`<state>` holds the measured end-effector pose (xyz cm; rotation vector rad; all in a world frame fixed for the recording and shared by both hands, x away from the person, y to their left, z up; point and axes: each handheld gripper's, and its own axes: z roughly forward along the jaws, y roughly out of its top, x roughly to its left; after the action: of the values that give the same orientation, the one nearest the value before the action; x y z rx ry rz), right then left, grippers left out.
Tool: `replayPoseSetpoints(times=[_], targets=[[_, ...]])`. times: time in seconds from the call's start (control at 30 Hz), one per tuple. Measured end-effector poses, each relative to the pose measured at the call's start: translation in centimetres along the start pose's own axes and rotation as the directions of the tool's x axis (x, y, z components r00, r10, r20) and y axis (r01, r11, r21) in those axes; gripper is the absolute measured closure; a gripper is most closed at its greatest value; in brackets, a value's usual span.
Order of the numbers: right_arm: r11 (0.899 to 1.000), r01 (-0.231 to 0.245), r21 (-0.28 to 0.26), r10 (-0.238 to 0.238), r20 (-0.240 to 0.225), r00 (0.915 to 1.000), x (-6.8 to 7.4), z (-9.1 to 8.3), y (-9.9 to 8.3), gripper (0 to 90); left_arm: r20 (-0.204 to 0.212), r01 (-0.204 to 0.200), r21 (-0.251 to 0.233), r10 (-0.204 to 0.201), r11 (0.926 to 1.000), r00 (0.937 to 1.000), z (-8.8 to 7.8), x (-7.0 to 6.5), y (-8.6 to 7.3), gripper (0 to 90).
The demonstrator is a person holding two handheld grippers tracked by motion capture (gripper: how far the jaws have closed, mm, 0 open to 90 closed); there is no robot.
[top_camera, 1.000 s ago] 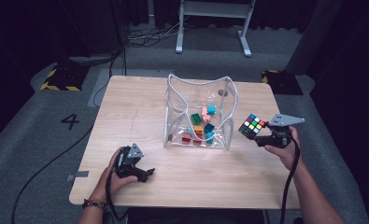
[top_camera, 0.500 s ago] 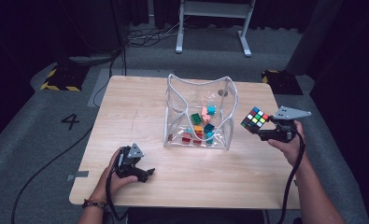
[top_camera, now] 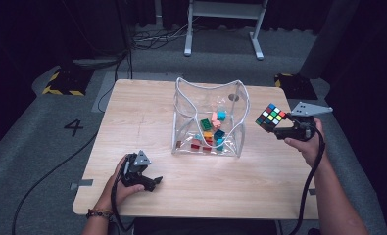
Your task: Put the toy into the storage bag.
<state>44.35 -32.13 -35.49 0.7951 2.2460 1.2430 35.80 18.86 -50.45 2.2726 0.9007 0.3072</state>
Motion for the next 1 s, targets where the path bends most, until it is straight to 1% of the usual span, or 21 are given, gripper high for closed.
replayPoseSetpoints(times=[0.13,0.17,0.3,0.37,0.43,0.47,0.53,0.57,0.63,0.67,0.7,0.73,0.77,0.83,0.87,0.9,0.93,1.0], targets=[[1.0,-0.001,-0.006,0.001,0.002,1.0,-0.1,-0.2,0.6,34.1,-0.001,-0.001,0.0,0.001,1.0,1.0,0.0,0.0,0.0,4.1],[1.0,0.002,-0.012,-0.002,0.004,1.0,-0.2,-0.3,0.8,34.1,-0.002,-0.002,0.0,0.002,1.0,1.0,0.0,0.0,0.0,4.0],[1.0,0.009,-0.008,-0.009,0.009,0.9999,-0.3,-0.5,1.5,34.2,-0.004,-0.003,-0.001,0.003,1.0,1.0,0.0,0.0,0.0,4.1],[1.0,0.019,-0.016,-0.018,0.011,0.9998,-0.3,-0.6,1.9,34.1,0.0,-0.001,0.0,0.001,1.0,1.0,0.0,0.0,0.0,4.0],[1.0,0.015,-0.017,-0.014,0.012,0.9998,-0.3,-0.7,2.3,34.2,-0.001,-0.001,0.0,0.001,1.0,1.0,0.0,0.0,0.0,4.1],[1.0,0.018,-0.019,-0.018,0.013,0.9998,-0.3,-0.7,2.5,34.1,0.007,0.004,0.0,-0.004,1.0,1.0,0.0,0.0,0.0,4.0],[0.999,0.029,-0.023,-0.029,0.012,0.9995,-0.3,-0.7,2.8,34.1,-0.001,0.0,-0.001,0.0,1.0,1.0,0.0,0.0,0.0,4.0],[0.999,0.029,-0.02,-0.029,0.016,0.9995,-0.2,-0.8,3.0,34.1,0.008,0.002,0.0,-0.002,1.0,1.0,0.0,0.0,0.0,4.1],[0.999,0.039,-0.023,-0.038,0.016,0.9991,-0.2,-0.8,3.4,34.2,0.007,0.004,0.0,-0.004,1.0,1.0,0.0,0.0,0.0,4.0],[0.999,0.034,-0.021,-0.034,0.014,0.9993,-0.2,-0.8,3.6,34.1,0.007,0.004,0.0,-0.004,1.0,1.0,0.0,0.0,0.0,4.0],[0.999,0.048,-0.027,-0.047,0.014,0.9988,-0.2,-0.7,3.7,34.2,0.008,0.004,0.001,-0.004,1.0,1.0,0.0,0.0,0.0,4.0],[0.999,0.04,-0.023,-0.04,0.014,0.9991,-0.1,-0.7,3.9,34.2,0.007,0.006,0.002,-0.006,1.0,1.0,0.0,0.0,0.0,4.0],[0.999,0.045,-0.024,-0.045,0.013,0.9989,0.0,-0.6,4.1,34.1,0.006,0.001,0.002,-0.001,1.0,1.0,0.0,0.0,0.0,4.0],[0.999,0.046,-0.026,-0.046,0.014,0.9989,0.1,-0.5,4.3,34.1,0.005,0.005,0.0,-0.005,1.0,1.0,0.0,0.0,0.0,4.0],[0.998,0.045,-0.032,-0.044,0.013,0.9989,0.1,-0.5,4.5,34.1,-0.004,-0.001,-0.002,0.001,1.0,1.0,0.0,0.0,0.0,4.0],[0.998,0.046,-0.034,-0.046,0.014,0.9989,0.1,-0.5,4.6,34.2,0.004,0.007,0.0,-0.007,1.0,1.0,0.0,0.0,0.0,4.0],[0.998,0.041,-0.038,-0.041,0.01,0.9991,0.1,-0.5,4.8,34.1,-0.004,-0.001,-0.001,0.001,1.0,1.0,0.0,0.0,0.0,4.0],[0.998,0.042,-0.036,-0.042,0.01,0.9991,0.2,-0.3,5.1,34.2,-0.001,-0.001,0.0,0.001,1.0,1.0,0.0,0.0,0.0,4.0]])
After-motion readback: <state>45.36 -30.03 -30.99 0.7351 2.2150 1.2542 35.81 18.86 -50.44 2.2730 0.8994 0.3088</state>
